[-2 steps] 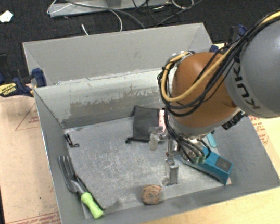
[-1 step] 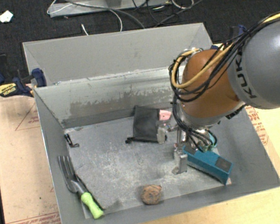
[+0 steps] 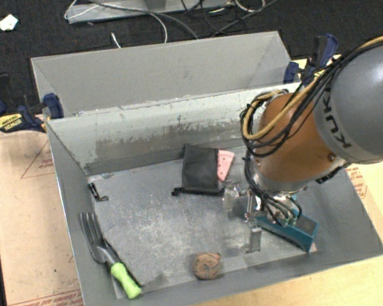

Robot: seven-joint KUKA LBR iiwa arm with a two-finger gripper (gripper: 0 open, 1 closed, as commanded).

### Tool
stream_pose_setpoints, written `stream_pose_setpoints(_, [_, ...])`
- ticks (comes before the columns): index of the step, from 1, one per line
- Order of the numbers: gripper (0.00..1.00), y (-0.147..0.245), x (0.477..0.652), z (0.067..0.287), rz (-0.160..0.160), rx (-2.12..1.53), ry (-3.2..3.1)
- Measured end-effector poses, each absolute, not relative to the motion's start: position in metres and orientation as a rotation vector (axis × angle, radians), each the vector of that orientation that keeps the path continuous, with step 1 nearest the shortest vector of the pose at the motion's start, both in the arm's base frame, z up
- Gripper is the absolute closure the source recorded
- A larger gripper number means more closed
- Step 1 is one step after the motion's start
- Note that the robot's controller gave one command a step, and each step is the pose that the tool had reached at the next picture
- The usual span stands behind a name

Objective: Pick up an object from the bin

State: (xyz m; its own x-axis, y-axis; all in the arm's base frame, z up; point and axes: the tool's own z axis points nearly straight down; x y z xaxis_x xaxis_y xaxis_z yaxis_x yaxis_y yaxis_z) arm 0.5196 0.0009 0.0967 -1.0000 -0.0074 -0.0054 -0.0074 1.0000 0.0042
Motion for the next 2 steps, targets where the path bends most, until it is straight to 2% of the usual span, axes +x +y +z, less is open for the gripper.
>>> stream_pose_setpoints(1, [0.00,0.013,0.576,0.097,0.004,-0.087,3.134])
stream_pose_setpoints(2, [0.00,-0.028,0.578,0.093,0.007,-0.232,3.134])
